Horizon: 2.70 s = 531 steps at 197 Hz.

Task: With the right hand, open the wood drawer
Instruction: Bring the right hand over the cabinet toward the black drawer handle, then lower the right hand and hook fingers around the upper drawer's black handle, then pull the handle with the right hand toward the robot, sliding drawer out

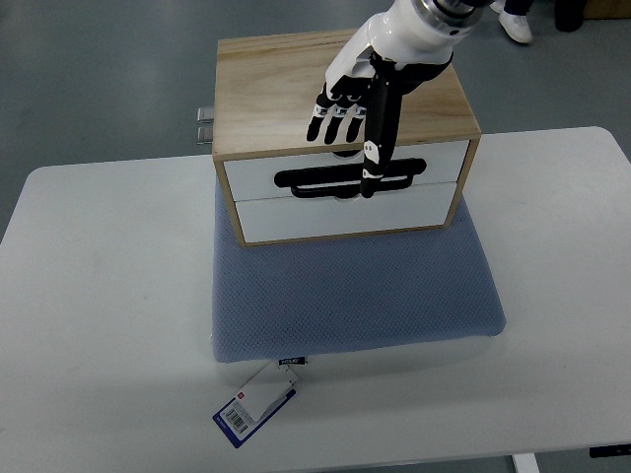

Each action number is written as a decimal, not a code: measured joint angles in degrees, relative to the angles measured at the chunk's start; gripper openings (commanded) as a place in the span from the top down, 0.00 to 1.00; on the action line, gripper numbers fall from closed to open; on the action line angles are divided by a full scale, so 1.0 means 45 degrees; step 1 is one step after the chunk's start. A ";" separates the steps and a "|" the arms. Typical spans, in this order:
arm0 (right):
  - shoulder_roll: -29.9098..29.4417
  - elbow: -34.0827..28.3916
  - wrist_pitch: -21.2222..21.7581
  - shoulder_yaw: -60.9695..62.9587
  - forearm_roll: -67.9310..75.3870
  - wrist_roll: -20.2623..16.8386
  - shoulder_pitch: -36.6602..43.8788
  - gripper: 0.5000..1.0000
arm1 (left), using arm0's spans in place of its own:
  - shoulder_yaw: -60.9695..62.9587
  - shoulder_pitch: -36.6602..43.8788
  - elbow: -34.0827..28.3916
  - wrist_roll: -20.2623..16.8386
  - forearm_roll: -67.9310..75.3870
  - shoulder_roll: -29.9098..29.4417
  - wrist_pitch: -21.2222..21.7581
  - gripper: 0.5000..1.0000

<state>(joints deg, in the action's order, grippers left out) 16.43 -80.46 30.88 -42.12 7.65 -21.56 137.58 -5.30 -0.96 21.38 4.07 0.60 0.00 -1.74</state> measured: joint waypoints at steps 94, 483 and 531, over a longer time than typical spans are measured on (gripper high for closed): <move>-0.1137 0.0112 -0.2233 -0.0346 -0.0093 -0.0027 -0.1018 0.13 | 0.0046 0.0004 -0.0028 0.0000 0.0000 0.0000 -0.0005 0.00; -0.1321 -0.0133 -0.1625 -0.0900 -0.1902 0.0731 -0.3277 0.12 | 0.0085 0.0018 -0.0104 -0.0006 -0.0015 0.0000 -0.0004 0.00; -0.0992 -0.0860 -0.0740 -0.0835 -0.1877 0.1158 -0.2727 0.12 | 0.0096 0.0018 -0.0104 -0.0006 -0.0015 0.0000 -0.0006 0.00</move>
<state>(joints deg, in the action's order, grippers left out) 11.97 -84.34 27.54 -45.88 -0.80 -16.35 125.31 -4.87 -0.88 20.91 4.04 0.53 0.00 -1.77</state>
